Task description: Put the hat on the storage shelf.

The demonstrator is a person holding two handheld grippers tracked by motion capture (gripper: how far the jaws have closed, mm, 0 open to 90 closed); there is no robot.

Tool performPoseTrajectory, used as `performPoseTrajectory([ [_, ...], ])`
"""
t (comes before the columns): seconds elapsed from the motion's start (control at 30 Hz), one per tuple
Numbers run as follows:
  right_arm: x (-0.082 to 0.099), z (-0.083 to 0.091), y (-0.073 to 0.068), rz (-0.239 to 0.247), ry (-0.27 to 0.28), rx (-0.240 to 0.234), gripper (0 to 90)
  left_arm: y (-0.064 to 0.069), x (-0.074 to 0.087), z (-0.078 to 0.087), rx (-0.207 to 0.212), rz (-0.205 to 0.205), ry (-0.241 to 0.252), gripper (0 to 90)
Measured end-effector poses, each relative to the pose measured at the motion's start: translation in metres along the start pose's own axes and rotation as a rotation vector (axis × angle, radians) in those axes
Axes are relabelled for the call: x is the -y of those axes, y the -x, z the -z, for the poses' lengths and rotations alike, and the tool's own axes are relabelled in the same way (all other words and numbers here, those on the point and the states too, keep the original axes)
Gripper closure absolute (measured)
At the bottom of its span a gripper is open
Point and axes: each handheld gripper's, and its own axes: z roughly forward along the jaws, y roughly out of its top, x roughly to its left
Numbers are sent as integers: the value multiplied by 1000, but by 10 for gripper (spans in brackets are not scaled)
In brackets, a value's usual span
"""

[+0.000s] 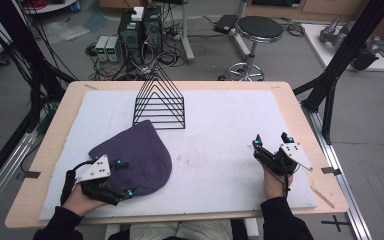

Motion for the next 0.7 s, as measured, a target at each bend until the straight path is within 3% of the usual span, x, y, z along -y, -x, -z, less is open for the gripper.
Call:
performPoseTrajectory([
  [0.17, 0, 0, -3, 28, 7, -5, 112, -1, 1, -6, 39, 3, -48, 172],
  [0.7, 0, -1, -5, 37, 0, -13, 114, 1, 3, -18, 62, -23, -132, 173],
])
